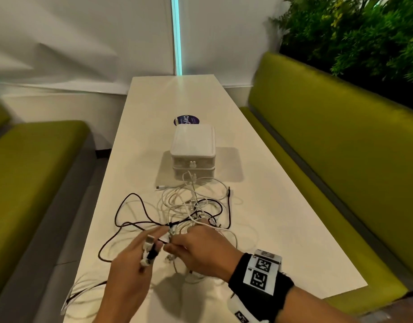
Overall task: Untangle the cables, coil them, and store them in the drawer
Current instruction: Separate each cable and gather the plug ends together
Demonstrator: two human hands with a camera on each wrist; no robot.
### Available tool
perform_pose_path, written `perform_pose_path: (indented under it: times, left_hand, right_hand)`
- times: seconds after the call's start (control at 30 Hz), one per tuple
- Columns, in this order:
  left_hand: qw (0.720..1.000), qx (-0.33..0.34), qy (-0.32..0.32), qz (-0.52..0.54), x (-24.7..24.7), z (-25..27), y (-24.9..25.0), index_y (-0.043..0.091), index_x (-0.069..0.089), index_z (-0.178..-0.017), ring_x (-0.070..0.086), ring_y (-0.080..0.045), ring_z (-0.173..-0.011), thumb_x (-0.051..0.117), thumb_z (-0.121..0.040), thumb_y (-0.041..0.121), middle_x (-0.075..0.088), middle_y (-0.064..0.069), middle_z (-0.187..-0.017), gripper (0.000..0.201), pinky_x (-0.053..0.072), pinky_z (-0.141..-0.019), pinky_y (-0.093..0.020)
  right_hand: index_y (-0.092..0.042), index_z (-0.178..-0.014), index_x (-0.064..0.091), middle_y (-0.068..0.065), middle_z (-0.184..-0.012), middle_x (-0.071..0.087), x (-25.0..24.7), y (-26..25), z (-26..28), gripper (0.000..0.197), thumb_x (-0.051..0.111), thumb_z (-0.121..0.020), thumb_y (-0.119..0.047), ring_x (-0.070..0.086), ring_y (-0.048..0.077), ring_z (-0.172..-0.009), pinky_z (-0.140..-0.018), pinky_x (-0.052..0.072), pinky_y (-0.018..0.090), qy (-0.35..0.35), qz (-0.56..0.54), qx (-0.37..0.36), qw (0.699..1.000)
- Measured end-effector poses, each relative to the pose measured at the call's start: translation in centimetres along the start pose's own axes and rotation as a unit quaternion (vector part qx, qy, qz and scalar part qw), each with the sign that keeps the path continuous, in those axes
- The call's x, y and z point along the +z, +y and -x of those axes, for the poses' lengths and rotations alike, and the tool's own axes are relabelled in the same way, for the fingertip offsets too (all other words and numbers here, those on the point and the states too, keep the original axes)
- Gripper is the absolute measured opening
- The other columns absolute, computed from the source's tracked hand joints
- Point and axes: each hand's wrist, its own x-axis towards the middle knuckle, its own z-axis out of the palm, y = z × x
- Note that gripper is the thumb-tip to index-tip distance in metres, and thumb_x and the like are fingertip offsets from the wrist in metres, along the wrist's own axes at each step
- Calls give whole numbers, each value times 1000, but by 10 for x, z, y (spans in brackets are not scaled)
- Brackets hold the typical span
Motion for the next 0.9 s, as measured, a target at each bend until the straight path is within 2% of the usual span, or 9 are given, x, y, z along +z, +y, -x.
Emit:
perform_pose_path:
  times: [0.07,0.2,0.3,0.47,0.6,0.7,0.8,0.83,0.9]
  left_hand:
    - [997,-9,-32,-71,5,0,-7,72,47,-96,56,-4,-73,61,-92,11,48,49,-98,63,42,-60,-16]
    - [991,-31,-45,-125,5,-1,-11,67,45,-81,51,-10,-59,62,-87,1,52,25,-94,68,35,-52,-23]
    - [995,-45,6,-84,-2,-3,-10,55,54,-82,57,-9,-66,60,-84,-7,58,32,-90,62,39,-58,-21]
    - [991,-73,90,62,-13,-3,0,41,62,-79,60,-4,-78,59,-90,-4,68,9,-78,47,37,-62,-6]
    - [987,-82,107,85,-10,-4,-2,42,65,-80,61,-5,-82,57,-94,9,70,13,-80,38,39,-67,-7]
    - [986,-72,123,91,-13,-3,4,43,66,-95,60,-1,-96,50,-96,23,66,28,-98,25,42,-81,-19]
    - [996,-21,54,64,-8,-2,4,49,64,-106,54,17,-101,47,-93,31,58,34,-113,27,39,-82,-5]
    - [999,-9,29,43,-5,-1,0,48,66,-107,56,14,-98,49,-94,32,57,35,-114,27,41,-81,-5]
    - [999,-5,-15,-32,3,-1,-13,40,68,-107,62,-1,-92,53,-97,25,58,30,-111,23,48,-80,-23]
  right_hand:
    - [-15,-93,64,15,-72,60,-2,0,1,56,25,-96,-55,56,35,-71,-59,35,35,-7,4,0,1000]
    - [-17,-84,58,13,-73,62,-4,3,4,46,38,-98,-56,55,33,-70,-59,31,34,-28,15,22,999]
    - [-16,-83,59,11,-77,65,-7,3,3,48,39,-97,-58,58,32,-74,-59,30,33,-25,3,47,999]
    - [-22,-69,43,6,-68,55,-10,6,4,46,36,-98,-57,46,26,-65,-60,31,33,-30,-21,72,997]
    - [-21,-68,41,0,-62,45,-10,4,7,48,32,-100,-55,40,22,-62,-60,29,33,-57,-18,79,995]
    - [-20,-67,42,4,-62,45,-10,5,9,48,33,-101,-52,40,24,-63,-60,29,33,-67,-9,93,993]
    - [-17,-71,50,14,-71,57,-10,2,9,48,33,-102,-50,44,28,-67,-61,30,34,-76,-4,80,994]
    - [-13,-77,56,17,-77,61,-10,-1,7,49,34,-102,-49,48,31,-70,-61,30,34,-77,0,72,994]
    - [-10,-90,62,20,-86,65,-10,-2,5,49,36,-101,-50,57,35,-80,-62,30,35,-77,10,58,995]
